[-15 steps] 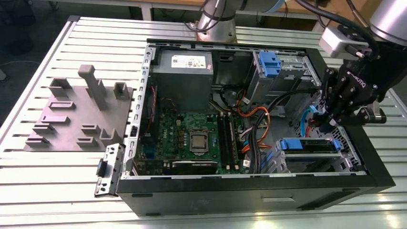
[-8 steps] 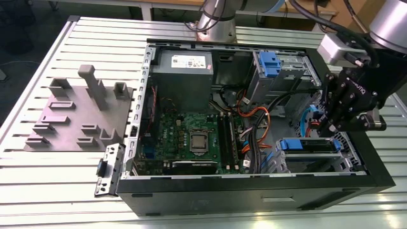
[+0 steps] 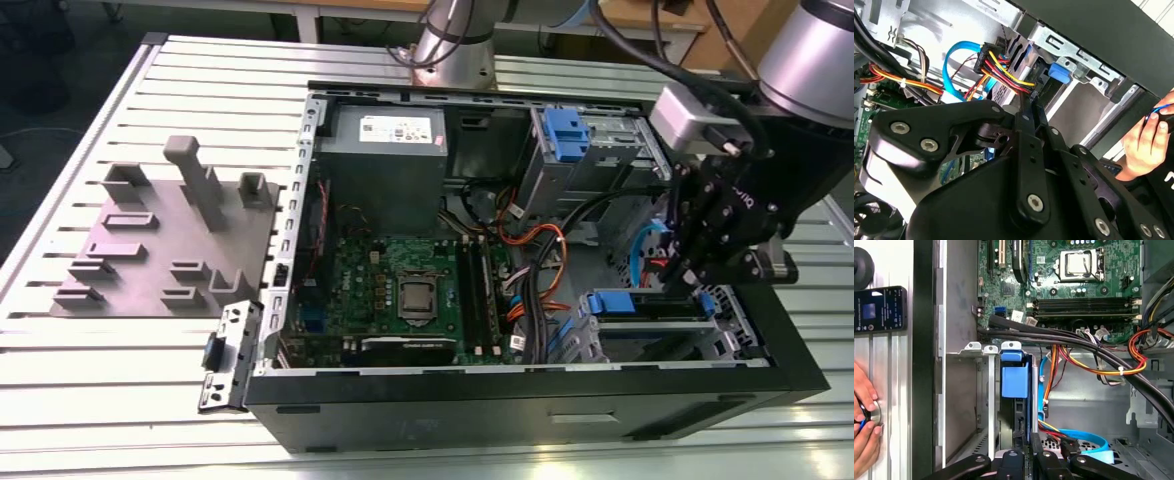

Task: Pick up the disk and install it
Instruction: 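Insert the first disk wire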

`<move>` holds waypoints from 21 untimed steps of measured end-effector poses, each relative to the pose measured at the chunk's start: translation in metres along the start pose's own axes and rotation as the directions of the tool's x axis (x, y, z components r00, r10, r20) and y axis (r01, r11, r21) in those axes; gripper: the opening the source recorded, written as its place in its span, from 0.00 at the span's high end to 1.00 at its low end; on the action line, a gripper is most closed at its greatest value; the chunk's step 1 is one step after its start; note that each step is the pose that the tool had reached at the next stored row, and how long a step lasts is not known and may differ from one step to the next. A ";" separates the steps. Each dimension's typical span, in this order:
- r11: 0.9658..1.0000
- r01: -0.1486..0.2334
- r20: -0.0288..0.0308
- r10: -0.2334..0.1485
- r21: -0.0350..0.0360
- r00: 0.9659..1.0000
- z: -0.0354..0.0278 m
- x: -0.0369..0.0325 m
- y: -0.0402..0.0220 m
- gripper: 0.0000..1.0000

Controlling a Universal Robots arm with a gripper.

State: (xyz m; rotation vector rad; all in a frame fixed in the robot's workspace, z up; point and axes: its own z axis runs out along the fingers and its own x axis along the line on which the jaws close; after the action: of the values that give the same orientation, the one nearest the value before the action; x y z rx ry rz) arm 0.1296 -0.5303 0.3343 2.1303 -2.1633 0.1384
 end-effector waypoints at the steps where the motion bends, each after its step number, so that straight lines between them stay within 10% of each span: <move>1: 1.000 0.000 0.000 0.000 0.003 1.000 0.0010 0.0000 0.0003 0.84; 21: 1.000 -0.001 0.001 0.001 0.004 1.000 0.0028 0.0029 0.0034 0.84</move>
State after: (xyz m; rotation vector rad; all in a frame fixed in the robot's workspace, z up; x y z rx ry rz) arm 0.1261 -0.5335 0.3319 2.1324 -2.1668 0.1419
